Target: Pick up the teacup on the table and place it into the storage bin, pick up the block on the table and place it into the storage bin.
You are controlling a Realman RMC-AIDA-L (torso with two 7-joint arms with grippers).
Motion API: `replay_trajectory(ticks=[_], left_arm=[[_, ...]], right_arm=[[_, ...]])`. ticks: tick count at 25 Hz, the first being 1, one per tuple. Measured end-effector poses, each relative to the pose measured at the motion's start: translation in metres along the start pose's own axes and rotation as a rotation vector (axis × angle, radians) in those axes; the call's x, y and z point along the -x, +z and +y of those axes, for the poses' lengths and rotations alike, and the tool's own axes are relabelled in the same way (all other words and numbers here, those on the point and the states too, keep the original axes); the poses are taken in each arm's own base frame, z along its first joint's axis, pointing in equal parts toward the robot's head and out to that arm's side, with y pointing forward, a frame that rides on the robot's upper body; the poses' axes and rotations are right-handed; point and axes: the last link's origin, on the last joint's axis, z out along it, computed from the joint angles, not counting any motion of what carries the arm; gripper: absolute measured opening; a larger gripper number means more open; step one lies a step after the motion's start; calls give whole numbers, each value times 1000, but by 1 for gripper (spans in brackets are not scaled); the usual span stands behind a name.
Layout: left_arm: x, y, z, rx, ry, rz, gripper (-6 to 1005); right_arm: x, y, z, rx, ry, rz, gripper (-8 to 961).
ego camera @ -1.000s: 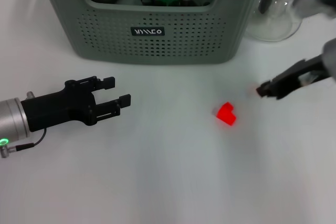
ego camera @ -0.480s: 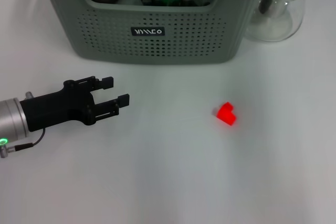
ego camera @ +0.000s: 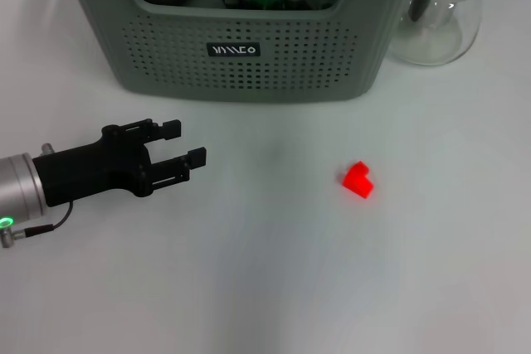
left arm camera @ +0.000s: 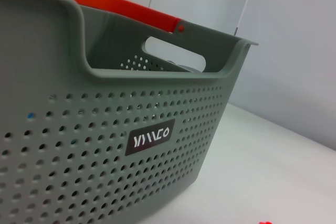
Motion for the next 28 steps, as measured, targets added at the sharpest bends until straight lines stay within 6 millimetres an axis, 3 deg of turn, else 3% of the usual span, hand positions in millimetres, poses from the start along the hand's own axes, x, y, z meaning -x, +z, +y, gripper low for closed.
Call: replay_trajectory(ticks=[4, 7, 15, 17, 20, 21, 22, 23, 26, 28], left_arm=[[0, 0, 1, 2, -4, 1, 666], [1, 0, 0, 0, -11, 0, 666], [0, 1, 0, -2, -11, 0, 666], [0, 1, 0, -2, -11, 0, 666], [0, 1, 0, -3, -11, 0, 666], [0, 1, 0, -3, -11, 1, 665], [0, 1, 0, -2, -11, 1, 665], [0, 1, 0, -4, -12, 1, 665], [1, 0, 0, -5, -15, 1, 665], [2, 0, 0, -8, -17, 1, 665]], right_arm=[[5, 48, 3, -67, -24, 65, 96], [0, 68, 5, -115, -48, 105, 85], [-8, 76, 4, -142, -55, 115, 0], [-8, 74, 3, -141, -51, 104, 65], [-4, 65, 4, -109, -50, 62, 162], [-2, 59, 5, -90, -48, 39, 199], [3, 41, 8, -27, -27, -25, 236], [3, 41, 8, -27, -27, -25, 272], [2, -10, 13, 110, 4, -151, 383], [-12, -54, 13, 192, 4, -222, 462]])
